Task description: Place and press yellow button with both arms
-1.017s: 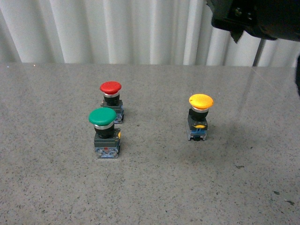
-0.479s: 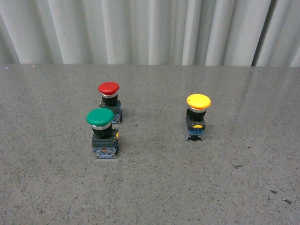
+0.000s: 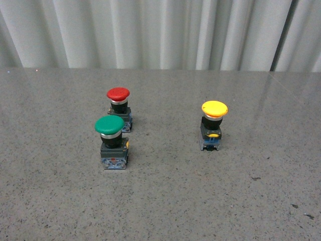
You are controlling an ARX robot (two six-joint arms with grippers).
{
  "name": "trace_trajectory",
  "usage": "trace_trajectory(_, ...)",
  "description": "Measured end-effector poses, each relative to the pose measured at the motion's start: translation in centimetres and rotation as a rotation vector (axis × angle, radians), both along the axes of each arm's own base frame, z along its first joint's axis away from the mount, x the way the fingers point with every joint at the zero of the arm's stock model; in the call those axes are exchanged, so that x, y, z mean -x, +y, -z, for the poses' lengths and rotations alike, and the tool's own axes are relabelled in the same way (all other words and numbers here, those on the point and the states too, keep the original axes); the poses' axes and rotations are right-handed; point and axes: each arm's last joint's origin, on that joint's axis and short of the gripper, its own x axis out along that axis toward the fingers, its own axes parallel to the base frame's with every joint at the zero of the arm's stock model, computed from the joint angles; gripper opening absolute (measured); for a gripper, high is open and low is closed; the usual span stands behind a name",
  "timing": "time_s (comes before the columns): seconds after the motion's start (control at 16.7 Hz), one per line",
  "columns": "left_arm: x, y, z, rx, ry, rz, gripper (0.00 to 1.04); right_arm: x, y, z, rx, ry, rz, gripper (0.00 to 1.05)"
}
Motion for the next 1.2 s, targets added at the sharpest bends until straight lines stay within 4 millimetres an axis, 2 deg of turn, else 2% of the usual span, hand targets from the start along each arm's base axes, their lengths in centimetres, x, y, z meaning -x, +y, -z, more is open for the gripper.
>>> trace_trajectory(0.12, 0.0, 0.0, 0.0, 0.000, 0.000, 0.000, 0.98, 0.3, 0.0, 0.9, 0.001, 0.019, 0.002, 0.02)
trace_trajectory(0.66, 0.0, 0.0, 0.0, 0.000, 0.000, 0.000, 0.98, 1.4, 0.0, 1.8, 0.002, -0.004, 0.002, 0.02)
trace_trajectory(0.78, 0.0, 0.0, 0.0, 0.000, 0.000, 0.000, 0.98, 2.1, 0.0, 2.5, 0.002, 0.050, 0.000, 0.02)
trace_trajectory(0.84, 0.0, 0.0, 0.0, 0.000, 0.001, 0.000, 0.98, 2.5, 0.0, 2.0, 0.002, -0.010, 0.002, 0.02)
trace_trajectory(1.14, 0.0, 0.0, 0.0, 0.000, 0.000, 0.000, 0.98, 2.5, 0.0, 2.1, 0.002, 0.004, 0.002, 0.02)
trace_trajectory(1.2, 0.0, 0.0, 0.0, 0.000, 0.000, 0.000, 0.98, 2.5, 0.0, 2.1, 0.002, 0.004, 0.002, 0.12)
